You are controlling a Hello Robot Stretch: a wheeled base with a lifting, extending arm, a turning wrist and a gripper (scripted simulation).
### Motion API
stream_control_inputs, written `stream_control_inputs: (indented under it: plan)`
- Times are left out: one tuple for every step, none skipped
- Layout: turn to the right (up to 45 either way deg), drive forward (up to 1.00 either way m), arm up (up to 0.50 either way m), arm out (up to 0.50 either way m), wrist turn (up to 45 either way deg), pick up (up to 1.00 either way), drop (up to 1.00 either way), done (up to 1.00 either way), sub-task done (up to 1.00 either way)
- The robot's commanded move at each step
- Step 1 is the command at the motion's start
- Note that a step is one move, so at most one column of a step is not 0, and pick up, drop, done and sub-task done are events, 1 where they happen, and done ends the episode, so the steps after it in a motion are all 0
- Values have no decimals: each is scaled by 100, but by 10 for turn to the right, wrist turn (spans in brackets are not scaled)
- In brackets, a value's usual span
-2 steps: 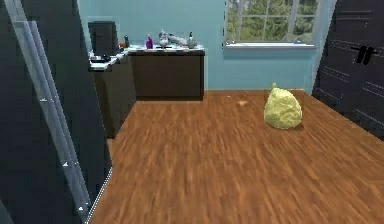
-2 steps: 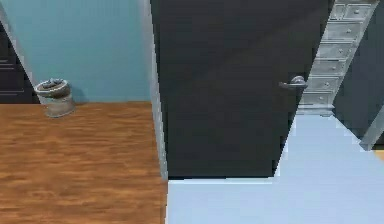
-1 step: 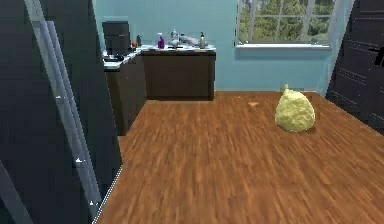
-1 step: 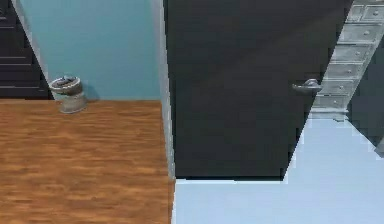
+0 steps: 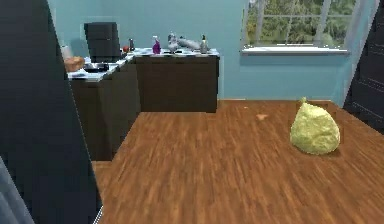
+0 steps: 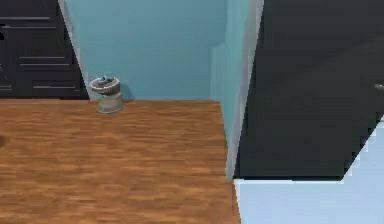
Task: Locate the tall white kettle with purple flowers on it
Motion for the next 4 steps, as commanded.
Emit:
stream_control_inputs:
  plan:
    - [0,100,0,0,0,0,0,0,0]
    - [-30,0,0,0,0,0,0,0,0]
    - [0,100,0,0,0,0,0,0,0]
    - [0,50,0,0,0,0,0,0,0]
